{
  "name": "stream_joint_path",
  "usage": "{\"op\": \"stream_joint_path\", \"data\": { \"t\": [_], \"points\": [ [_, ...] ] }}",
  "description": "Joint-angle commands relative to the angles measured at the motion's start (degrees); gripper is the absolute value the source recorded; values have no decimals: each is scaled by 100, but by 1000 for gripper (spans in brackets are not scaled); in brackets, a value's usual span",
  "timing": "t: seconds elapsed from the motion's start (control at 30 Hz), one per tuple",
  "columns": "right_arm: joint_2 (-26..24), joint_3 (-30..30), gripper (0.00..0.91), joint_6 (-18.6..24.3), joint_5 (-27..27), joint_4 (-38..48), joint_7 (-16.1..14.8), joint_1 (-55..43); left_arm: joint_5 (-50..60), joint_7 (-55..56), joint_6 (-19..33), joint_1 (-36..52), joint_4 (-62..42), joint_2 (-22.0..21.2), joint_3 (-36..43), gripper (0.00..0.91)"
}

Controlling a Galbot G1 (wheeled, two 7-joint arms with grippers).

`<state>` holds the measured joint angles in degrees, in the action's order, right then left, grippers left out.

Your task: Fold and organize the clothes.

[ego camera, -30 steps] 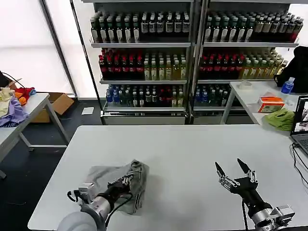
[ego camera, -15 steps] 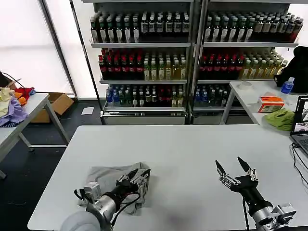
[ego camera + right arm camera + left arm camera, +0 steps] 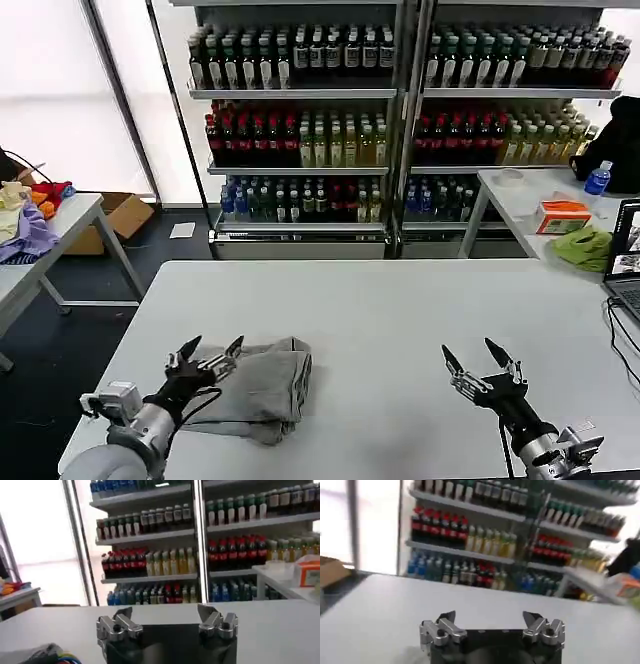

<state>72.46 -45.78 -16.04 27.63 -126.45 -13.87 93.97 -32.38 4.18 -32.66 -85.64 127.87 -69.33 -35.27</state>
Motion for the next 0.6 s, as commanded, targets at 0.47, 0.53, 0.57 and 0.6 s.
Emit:
{"op": "stream_joint_path", "data": {
  "t": [0.47, 0.53, 0.57, 0.6],
  "points": [
    [-192, 109, 907, -46, 135, 302, 9, -45, 1412, -532, 33, -250, -1309, -732, -475, 907],
    [-176, 102, 907, -49, 121, 262, 11, -15, 1307, -508, -19, -225, -1259, -777, -428, 836],
    [-170, 100, 907, -54, 119, 247, 12, -3, 1306, -509, -25, -210, -1256, -789, -406, 786],
    [-160, 101, 907, -62, 110, 217, 16, 15, 1302, -514, -24, -176, -1263, -807, -386, 665]
  ]
}}
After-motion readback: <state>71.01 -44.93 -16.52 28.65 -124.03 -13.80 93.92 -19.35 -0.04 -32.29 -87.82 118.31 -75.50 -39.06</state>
